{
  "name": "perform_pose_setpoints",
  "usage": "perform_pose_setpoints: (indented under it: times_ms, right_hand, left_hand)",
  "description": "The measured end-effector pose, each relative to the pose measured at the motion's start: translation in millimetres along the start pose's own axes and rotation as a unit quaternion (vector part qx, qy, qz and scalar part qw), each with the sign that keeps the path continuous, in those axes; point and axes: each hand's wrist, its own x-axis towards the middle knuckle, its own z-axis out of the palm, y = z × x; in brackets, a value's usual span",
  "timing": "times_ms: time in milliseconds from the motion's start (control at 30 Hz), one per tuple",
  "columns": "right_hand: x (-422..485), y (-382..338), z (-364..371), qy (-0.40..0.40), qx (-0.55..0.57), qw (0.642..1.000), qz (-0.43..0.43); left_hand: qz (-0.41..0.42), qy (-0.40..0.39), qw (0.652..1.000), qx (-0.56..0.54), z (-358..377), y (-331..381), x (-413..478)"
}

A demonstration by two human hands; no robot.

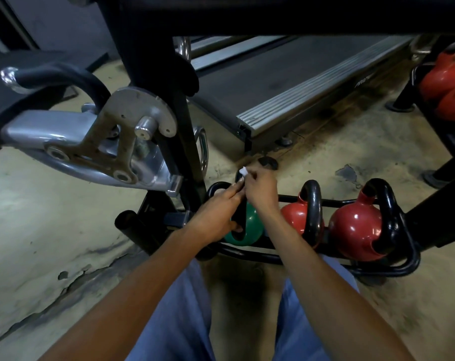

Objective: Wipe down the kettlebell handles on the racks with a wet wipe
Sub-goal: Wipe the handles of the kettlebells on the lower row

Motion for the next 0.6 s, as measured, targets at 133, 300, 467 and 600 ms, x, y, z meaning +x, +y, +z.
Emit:
perform_pose_setpoints:
  times_ms: [133,300,467,600]
  right_hand:
    - [28,5,0,-0.06,-0.076,0.995,-0.025]
    - [84,-5,4,-0.223,-0.278,0.933,-0.044]
    - [87,-33,3,-0.3,-0.421,0.835,-0.188]
    - [82,-28,4,-0.303,-0.429,0.83,-0.19]
  left_hand:
    - [-0.027,0.012,0.999,0.023,2,14,-10]
    - [-0.031,0.066,0.996,0.047,14,17,-21]
    - [-0.024,0.097,0.995,0.027,25,16,-26]
    - [-0.007,0.101,0.994,0.034,22,14,-25]
